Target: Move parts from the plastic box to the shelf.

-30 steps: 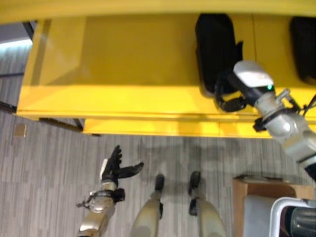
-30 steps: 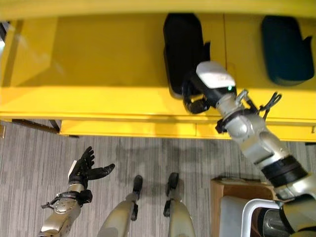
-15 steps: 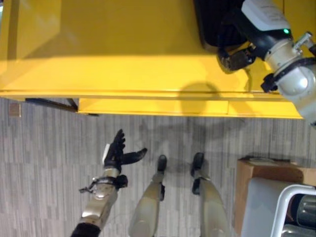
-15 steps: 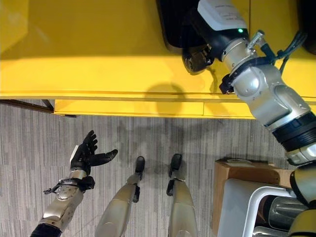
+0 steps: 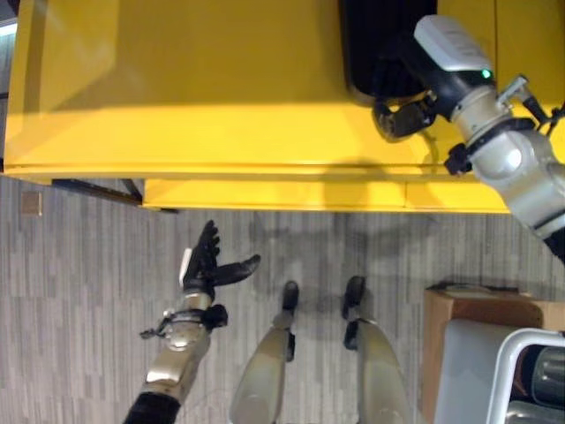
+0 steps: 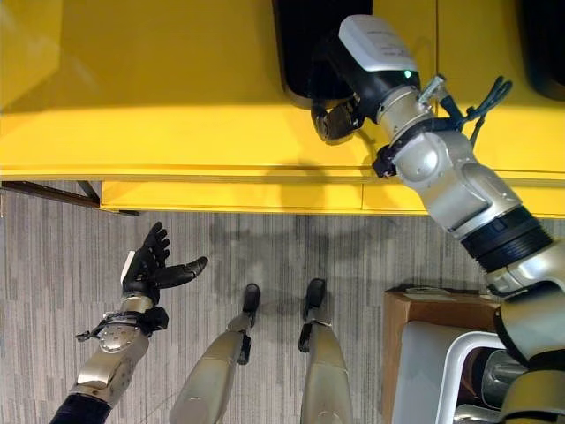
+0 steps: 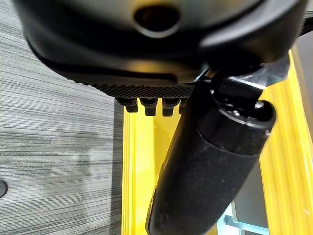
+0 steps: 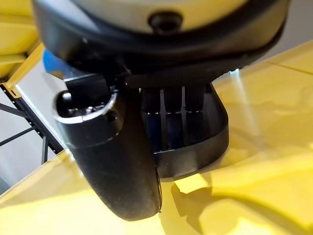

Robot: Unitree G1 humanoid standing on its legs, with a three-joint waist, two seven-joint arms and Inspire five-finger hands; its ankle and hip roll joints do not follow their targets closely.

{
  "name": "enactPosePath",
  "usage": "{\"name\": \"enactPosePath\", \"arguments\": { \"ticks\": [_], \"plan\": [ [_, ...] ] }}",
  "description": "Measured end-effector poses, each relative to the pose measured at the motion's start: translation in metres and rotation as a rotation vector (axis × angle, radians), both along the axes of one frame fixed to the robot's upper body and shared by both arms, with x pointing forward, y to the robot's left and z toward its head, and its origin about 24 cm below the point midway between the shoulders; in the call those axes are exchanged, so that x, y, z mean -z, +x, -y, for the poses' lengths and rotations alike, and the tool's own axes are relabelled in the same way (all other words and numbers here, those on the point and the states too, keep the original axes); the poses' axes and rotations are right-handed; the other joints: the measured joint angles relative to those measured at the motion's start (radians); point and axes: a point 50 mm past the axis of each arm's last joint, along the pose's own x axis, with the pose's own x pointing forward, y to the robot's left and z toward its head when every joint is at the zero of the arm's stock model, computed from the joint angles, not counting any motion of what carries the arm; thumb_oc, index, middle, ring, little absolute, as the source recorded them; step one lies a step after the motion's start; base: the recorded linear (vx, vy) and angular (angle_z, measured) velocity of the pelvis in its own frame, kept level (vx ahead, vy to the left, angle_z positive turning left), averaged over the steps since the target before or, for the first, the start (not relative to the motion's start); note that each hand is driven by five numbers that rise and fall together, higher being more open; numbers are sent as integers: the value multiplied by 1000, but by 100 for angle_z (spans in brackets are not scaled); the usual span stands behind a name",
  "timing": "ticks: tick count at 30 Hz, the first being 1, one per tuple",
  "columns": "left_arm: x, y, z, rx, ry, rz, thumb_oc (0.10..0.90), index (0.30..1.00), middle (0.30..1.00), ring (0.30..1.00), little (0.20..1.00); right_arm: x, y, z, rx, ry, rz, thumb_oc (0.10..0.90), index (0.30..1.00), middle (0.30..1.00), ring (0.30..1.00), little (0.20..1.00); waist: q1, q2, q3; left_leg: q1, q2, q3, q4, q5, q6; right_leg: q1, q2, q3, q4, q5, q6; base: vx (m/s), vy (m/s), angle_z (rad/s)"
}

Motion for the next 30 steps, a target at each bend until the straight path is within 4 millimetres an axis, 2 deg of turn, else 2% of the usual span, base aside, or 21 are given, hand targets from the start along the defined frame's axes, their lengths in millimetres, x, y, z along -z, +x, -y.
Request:
{"name": "enactPosePath", "arguments": {
  "ticks": [8,27,28,29,30],
  "plan": [
    [0,0,-1,-6,-32,-3,900,1000,1000,1000,1000,2,1,-6,-20,14,1,400,300,300,300,300,1,0,0,2,-2,22,4,-2,3,-6,2,21,0,5,2,-29,16,-6],
    [0,0,-1,-5,-34,-2,900,1000,1000,1000,1000,2,2,-5,-8,14,-1,400,300,300,300,300,1,1,0,4,0,24,7,-2,3,-4,4,24,-3,11,0,0,0,0],
    [0,0,-1,-5,-34,-2,900,1000,1000,1000,1000,2,2,-5,-7,14,-2,429,341,341,341,341,0,1,0,3,0,24,7,-2,3,-4,4,24,-3,11,0,0,0,0],
    [0,0,-1,-4,-34,-2,900,1000,1000,1000,1000,2,2,-5,-7,14,-2,745,783,783,783,783,0,1,0,3,0,24,7,-2,2,-4,4,24,-3,12,0,0,0,0],
    [0,0,-1,-4,-34,-2,900,1000,1000,1000,1000,2,2,-5,-6,14,-2,900,1000,1000,1000,1000,0,1,0,4,0,24,7,-2,3,-4,4,24,-3,12,0,0,0,0]
  ]
}}
